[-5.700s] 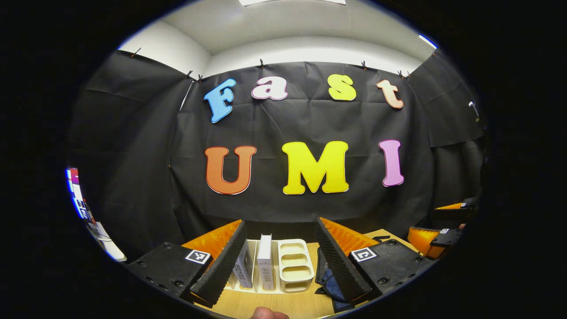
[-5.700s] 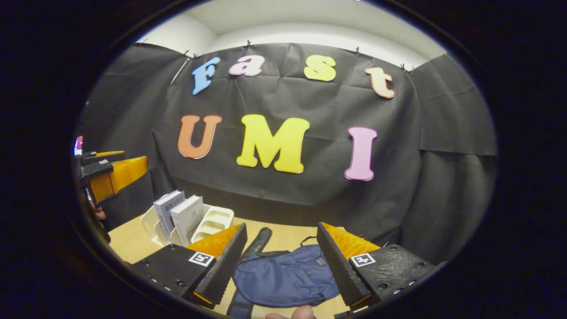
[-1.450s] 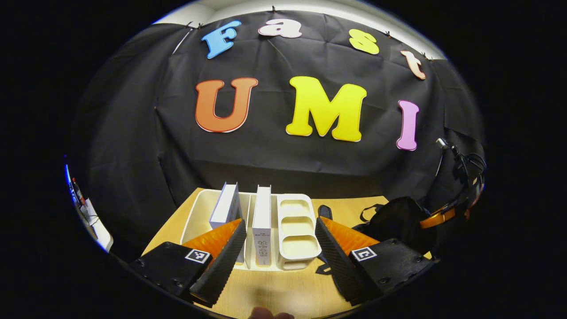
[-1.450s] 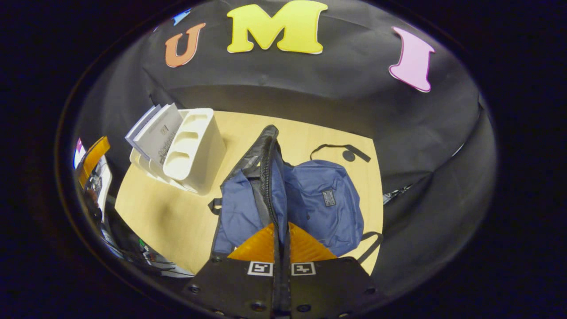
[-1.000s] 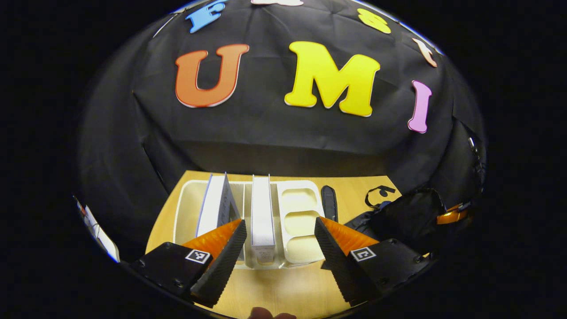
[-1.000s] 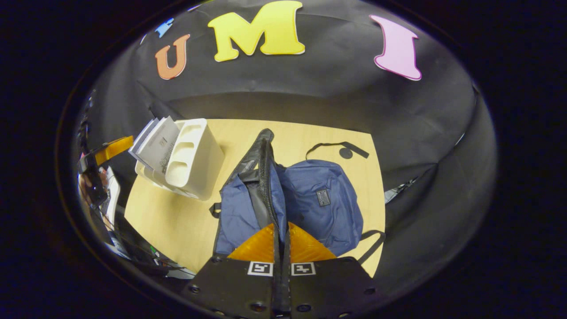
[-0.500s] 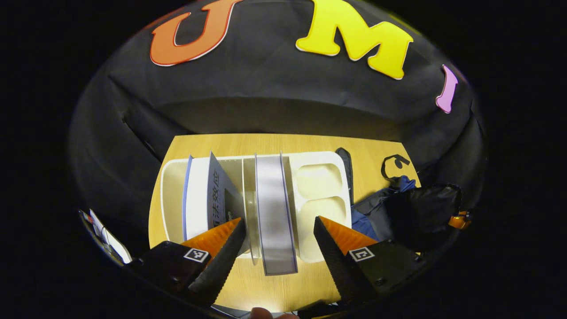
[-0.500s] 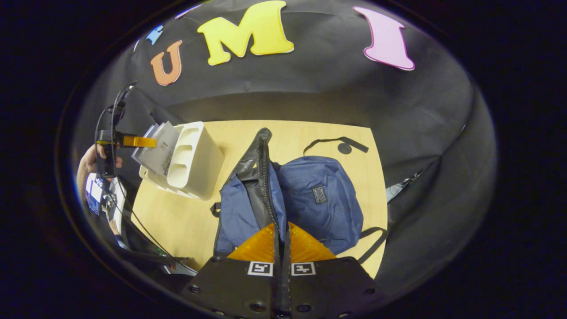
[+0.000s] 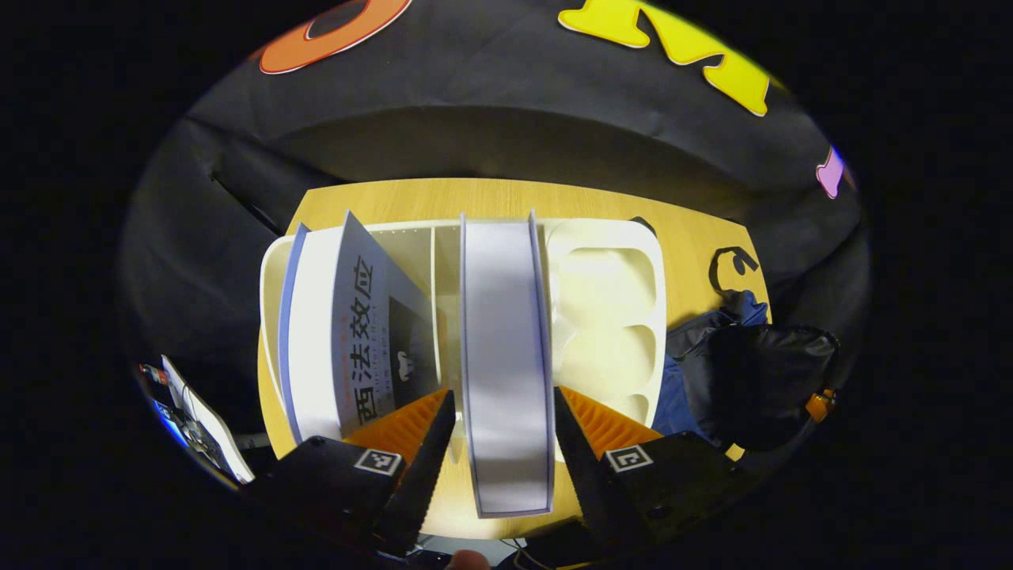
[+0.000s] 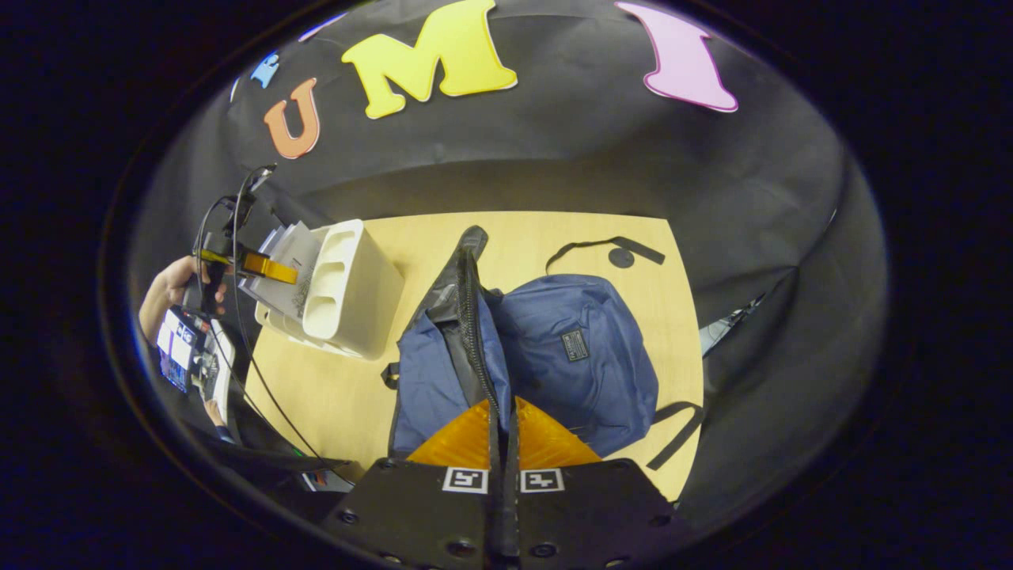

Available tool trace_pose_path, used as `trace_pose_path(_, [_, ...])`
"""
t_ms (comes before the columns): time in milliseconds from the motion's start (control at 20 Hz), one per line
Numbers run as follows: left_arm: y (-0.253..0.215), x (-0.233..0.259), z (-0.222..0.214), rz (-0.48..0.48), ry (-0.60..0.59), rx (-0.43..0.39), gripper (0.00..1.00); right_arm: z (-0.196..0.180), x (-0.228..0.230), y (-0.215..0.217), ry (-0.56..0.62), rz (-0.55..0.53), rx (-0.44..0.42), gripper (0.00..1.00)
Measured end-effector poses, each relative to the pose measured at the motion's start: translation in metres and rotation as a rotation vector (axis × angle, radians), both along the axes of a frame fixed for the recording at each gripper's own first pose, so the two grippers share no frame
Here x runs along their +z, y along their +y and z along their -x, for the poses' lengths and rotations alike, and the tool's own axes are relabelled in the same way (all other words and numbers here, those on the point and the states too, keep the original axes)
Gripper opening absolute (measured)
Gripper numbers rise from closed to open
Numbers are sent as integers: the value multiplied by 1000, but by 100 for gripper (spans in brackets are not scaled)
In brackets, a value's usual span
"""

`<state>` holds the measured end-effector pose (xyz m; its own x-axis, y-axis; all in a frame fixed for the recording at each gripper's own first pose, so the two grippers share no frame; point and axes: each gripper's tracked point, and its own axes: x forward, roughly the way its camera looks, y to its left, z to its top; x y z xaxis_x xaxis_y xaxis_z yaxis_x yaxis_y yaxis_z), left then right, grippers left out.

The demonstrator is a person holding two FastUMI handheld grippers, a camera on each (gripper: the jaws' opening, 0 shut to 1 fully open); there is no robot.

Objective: Open the schoolbag, grab two books from the bookshelf and put them into the schoolbag.

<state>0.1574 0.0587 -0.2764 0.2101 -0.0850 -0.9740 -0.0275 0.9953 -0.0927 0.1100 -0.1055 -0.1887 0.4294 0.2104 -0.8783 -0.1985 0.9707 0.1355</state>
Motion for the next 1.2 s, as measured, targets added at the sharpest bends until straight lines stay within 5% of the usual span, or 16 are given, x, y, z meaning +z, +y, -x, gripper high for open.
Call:
trace_pose_path(200, [8, -3, 1, -39, 23, 6, 67, 3, -2, 1, -2, -2, 1, 0])
trace_pose_path(250, [9, -4, 0, -40, 26, 8, 52, 3, -2, 2, -4, -2, 2, 0])
trace_pose_path(450, [8, -3, 7, -52, 56, 25, 43, 4, 1, 2, -24, 3, 4, 0])
trace_pose_path(900, [12, 84, 30, 22, -101, 30, 48, 9, 3, 9, -37, -2, 10, 0])
trace_pose_path(1200, [29, 157, 74, 161, -183, 157, 48, 17, 1, 15, -45, -1, 9, 0])
